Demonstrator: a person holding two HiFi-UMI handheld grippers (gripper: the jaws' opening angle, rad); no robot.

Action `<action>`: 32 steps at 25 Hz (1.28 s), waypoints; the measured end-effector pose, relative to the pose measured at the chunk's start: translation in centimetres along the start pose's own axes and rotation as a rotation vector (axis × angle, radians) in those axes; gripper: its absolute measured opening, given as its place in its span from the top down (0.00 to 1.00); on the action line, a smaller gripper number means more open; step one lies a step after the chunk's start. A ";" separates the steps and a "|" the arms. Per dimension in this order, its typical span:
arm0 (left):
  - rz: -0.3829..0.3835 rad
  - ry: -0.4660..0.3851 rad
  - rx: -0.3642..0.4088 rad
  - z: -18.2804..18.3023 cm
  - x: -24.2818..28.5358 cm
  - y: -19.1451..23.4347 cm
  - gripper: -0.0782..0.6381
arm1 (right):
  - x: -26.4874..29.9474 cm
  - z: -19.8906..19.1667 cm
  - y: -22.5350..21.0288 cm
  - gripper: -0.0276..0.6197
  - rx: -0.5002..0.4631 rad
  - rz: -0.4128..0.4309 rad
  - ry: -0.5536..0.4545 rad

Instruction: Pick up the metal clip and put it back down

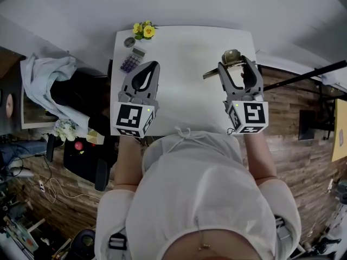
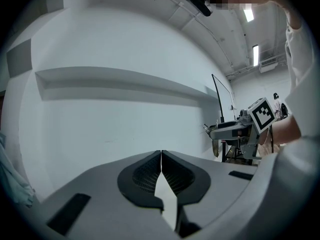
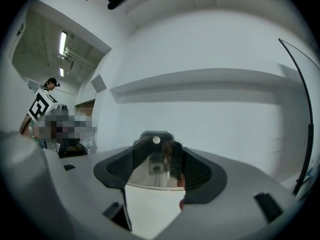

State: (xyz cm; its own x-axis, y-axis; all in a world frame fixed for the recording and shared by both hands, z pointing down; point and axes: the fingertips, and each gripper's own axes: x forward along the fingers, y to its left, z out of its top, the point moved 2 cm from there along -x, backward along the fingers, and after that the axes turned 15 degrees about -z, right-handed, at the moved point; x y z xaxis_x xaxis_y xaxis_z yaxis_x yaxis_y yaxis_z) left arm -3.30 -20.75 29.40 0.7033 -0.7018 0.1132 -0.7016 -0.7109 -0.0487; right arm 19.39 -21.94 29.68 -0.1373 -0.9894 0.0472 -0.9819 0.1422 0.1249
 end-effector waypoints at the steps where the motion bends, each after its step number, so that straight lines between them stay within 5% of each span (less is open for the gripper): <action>1: 0.000 0.003 -0.001 -0.1 0.0 -0.1 0.86 | 0.0 -0.1 0.0 0.50 0.002 0.000 0.002; 11: -0.005 0.060 -0.014 -2.2 0.6 -0.8 0.86 | 1.2 -3.7 1.5 0.50 0.015 0.046 0.126; 22: -0.004 0.124 -0.089 -7.5 0.2 0.6 0.86 | 4.1 -14.4 5.6 0.50 0.018 0.106 0.466; 32: -0.048 0.202 -0.194 -11.4 0.8 1.1 0.86 | 6.2 -23.6 10.0 0.50 -0.039 0.166 0.671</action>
State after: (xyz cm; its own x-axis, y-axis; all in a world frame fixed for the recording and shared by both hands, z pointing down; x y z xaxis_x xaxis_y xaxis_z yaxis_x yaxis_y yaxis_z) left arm -4.82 -21.58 40.78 0.7125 -0.6307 0.3074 -0.6909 -0.7072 0.1502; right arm 11.75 -25.99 54.57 -0.1625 -0.7246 0.6698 -0.9477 0.3036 0.0985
